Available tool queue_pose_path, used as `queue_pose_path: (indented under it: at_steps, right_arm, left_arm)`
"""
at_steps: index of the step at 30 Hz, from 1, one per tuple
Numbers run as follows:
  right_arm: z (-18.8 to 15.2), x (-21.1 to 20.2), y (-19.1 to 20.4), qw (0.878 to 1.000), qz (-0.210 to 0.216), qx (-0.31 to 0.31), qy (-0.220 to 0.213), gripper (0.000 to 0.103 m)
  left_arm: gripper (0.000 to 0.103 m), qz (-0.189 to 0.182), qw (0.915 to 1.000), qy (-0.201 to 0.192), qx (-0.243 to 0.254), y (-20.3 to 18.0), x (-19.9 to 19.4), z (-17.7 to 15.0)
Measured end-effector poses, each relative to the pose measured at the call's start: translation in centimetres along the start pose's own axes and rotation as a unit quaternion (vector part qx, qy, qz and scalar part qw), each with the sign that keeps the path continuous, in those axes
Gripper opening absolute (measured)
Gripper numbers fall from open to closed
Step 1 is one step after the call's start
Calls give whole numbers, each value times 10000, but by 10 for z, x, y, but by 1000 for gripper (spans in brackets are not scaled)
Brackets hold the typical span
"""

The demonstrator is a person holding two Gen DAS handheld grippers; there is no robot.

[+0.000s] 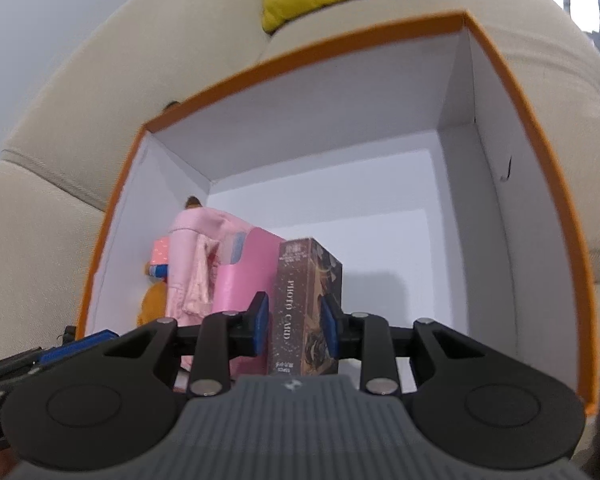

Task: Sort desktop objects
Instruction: 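Lower the pink wallet and photo card box into the orange box and release, then grasp the white box upright with the right gripper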

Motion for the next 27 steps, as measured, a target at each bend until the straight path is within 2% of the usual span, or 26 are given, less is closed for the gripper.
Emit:
queue_pose_path:
  at_steps: [4,6,10,13,15,18,23,25,27]
  right_arm:
    - [-7,-27,10,9985,210,-378,-322,45]
    - [-15,-45,15,9962,301,-625,-521,47]
    - [-40,-81,24,9884,473,-1081,-956,62]
    - [-68,-107,24,9814,205,-1281,-1415,64]
    - [-84,-119,19,9800,90,-1333,-1474,64]
    - [-108,-131,7,9859,40,-1066,-1287,64]
    - [-146,-138,-10,9950,-92,-730,-675,62]
    - [-161,-137,-15,9966,-191,-659,-448,49]
    - [-174,-136,-20,9982,-165,-534,-214,47]
  left_arm:
    - [34,-80,9991,-340,256,-9,-19,-9]
    - [34,-80,9979,-479,427,-15,-29,-17]
    - [34,-23,9947,-685,771,-25,-44,-35]
    - [34,22,9913,-879,982,-31,-55,-49]
    - [34,73,9888,-925,1171,-35,-61,-60]
    - [34,49,9846,-869,1519,-42,-68,-79]
    - [34,-114,9743,-330,2225,-52,-65,-120]
    - [35,-125,9666,-69,2558,-55,-61,-139]
    - [35,-46,9585,164,2848,-57,-56,-158]
Point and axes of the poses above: each gripper's, at about its wrist camera, not at the fingertips, and x roughly the way its jaws point, y to its left, z to its top, the point moved 2 cm from there along x, roughly the way its jaws point, and after that the axes turned 10 degrees about z, right-handed, at the moved point
